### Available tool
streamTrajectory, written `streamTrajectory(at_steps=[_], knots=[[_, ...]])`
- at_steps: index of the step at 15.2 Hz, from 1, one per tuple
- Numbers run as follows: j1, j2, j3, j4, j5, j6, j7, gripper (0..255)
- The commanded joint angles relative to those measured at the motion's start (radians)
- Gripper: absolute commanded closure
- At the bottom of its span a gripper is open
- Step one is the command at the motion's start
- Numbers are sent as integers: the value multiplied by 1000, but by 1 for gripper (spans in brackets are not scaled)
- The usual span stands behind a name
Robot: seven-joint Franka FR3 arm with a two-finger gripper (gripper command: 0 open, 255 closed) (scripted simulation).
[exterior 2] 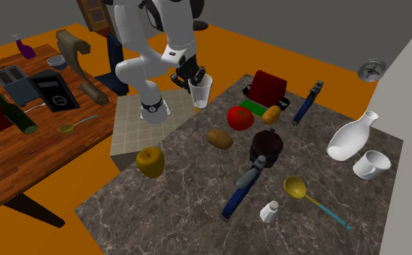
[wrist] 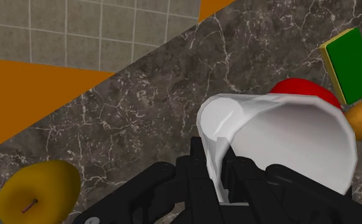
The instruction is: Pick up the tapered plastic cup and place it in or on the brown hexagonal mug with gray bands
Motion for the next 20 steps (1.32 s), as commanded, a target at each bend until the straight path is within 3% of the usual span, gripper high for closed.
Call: streamTrajectory(at_steps=[1, 11, 20], knots=[[-2, 4, -5, 30, -5, -26, 2, 255], [-13, 348, 127, 342, -23, 33, 147, 255], [17, 734, 238, 759, -163, 4, 335, 255]])
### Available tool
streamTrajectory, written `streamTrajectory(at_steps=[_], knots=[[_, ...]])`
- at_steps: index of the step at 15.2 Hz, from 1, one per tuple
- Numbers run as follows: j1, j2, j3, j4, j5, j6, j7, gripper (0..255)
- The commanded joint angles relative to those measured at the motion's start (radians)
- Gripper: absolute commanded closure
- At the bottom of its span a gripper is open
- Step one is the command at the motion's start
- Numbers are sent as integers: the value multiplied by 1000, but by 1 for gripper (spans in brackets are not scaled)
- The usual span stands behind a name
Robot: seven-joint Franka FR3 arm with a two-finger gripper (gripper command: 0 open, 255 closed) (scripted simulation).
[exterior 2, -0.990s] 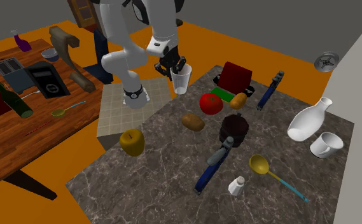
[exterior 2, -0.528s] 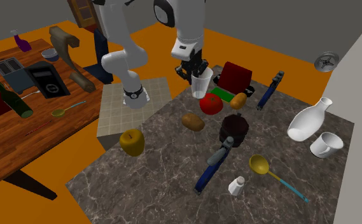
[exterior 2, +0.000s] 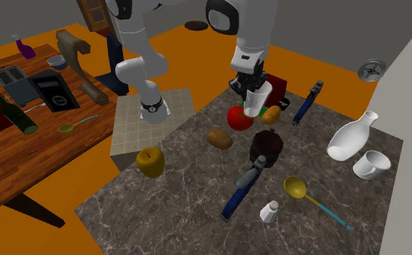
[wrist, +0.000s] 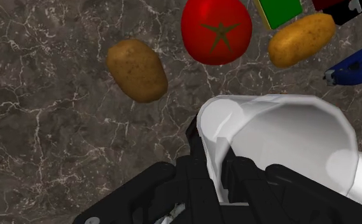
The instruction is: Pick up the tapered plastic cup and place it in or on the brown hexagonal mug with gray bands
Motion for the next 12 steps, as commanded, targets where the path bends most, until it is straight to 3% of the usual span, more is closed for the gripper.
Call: streamTrajectory(at_steps=[1, 5, 6, 12], knots=[[16, 98, 17, 116, -45, -24, 42, 255], [88, 306, 37, 386, -146, -99, 125, 255], [126, 389, 38, 505, -186, -140, 150, 255], [111, 362, 32, 385, -171, -46, 137, 255]])
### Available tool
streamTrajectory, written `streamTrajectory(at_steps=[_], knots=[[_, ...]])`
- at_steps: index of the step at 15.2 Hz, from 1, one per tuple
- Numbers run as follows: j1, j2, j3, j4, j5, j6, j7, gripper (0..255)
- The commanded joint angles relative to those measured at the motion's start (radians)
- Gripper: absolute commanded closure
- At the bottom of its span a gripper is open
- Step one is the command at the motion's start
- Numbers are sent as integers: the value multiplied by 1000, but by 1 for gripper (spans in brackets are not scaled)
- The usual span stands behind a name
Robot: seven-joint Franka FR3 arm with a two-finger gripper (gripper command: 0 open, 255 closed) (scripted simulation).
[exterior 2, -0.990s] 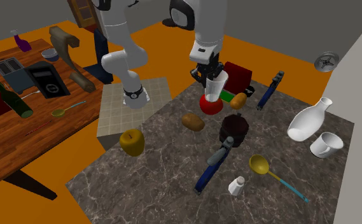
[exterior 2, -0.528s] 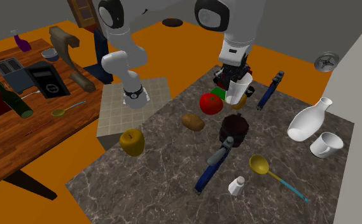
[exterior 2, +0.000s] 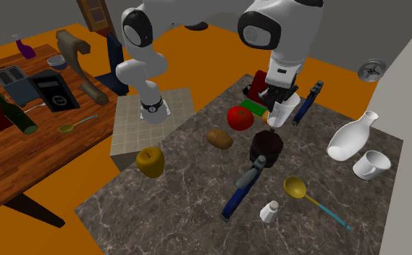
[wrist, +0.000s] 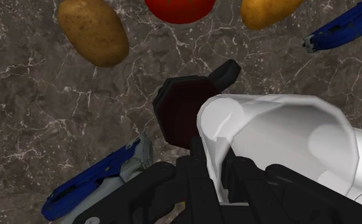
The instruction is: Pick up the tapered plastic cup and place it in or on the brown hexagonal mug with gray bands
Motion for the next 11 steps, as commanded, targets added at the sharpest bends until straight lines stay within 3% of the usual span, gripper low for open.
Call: streamTrajectory(at_steps=[1, 11], knots=[[-5, -7, 0, -41, 3, 34, -4, 255], [-20, -19, -4, -192, 10, 173, -18, 255]])
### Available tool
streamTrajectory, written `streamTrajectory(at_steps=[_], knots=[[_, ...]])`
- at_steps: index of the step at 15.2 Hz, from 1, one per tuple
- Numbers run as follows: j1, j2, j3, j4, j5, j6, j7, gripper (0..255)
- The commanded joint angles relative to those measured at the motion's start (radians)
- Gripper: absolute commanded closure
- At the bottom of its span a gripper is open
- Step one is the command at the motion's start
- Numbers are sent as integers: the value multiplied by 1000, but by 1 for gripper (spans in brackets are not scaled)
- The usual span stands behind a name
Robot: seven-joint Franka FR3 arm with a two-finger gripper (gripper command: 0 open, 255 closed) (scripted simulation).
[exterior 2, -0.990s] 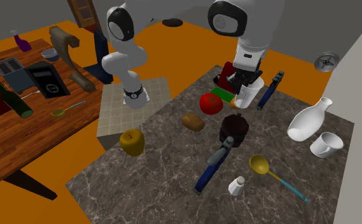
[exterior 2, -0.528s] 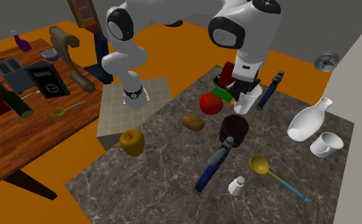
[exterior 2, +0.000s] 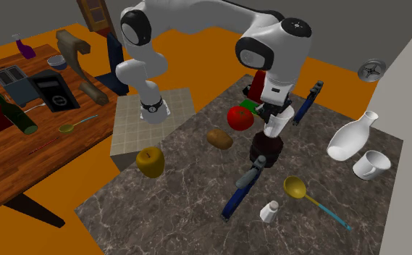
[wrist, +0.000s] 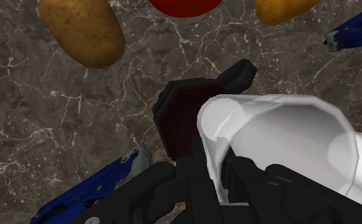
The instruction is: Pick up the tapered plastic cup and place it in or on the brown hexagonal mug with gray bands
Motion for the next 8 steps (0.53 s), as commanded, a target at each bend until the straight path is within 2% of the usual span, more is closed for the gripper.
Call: streamTrajectory(at_steps=[1, 3, 8], knots=[[-2, 0, -1, -28, 0, 29, -3, 255], [-4, 2, -2, -55, -1, 58, -5, 255], [-4, 2, -2, -55, -1, 58, -5, 255]])
